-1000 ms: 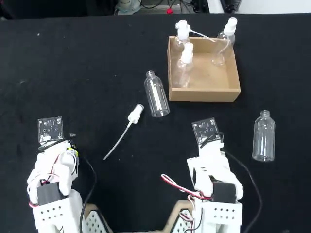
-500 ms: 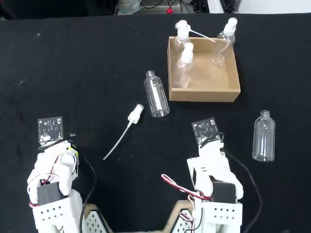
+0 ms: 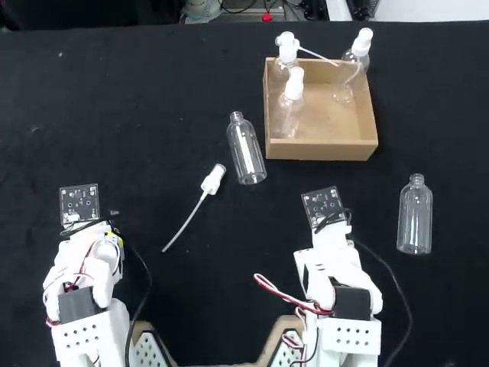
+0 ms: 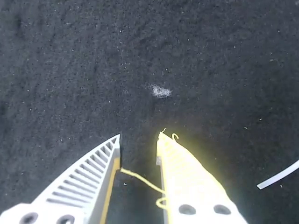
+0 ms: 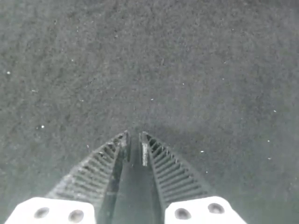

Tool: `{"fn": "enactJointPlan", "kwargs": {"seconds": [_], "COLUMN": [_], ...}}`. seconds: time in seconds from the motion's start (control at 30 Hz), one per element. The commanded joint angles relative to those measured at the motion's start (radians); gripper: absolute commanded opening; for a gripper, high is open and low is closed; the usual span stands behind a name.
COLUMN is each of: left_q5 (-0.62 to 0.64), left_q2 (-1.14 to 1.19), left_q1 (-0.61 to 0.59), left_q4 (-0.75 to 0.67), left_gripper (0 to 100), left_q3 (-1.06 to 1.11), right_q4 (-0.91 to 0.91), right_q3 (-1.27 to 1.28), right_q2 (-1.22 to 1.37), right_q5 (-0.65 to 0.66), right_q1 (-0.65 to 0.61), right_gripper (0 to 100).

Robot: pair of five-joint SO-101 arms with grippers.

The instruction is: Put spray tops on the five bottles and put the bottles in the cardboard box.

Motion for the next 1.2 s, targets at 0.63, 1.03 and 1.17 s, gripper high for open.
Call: {"fn": "enactJointPlan", "kwargs": {"seconds": [0.63,1.03,1.17], "left_q5": [-0.008,-0.008,-0.008], "left_q2": [-0.003,-0.003,-0.003], "left_q1": [-0.002,-0.004,-0.004], "left_q4": [0.005,0.005,0.005], "left_gripper": [13,13,13], "left_q3": [0.022,0.022,0.022], "right_q4": [0.006,0.006,0.006], "right_q3": [-0.002,-0.002,-0.002], "right_q2": [-0.064,-0.065,-0.064], "right_q5": [0.0,0.0,0.0], "right_q1": [-0.256,-0.264,-0.264], "right_gripper": [2.1,2.1,2.1]}}
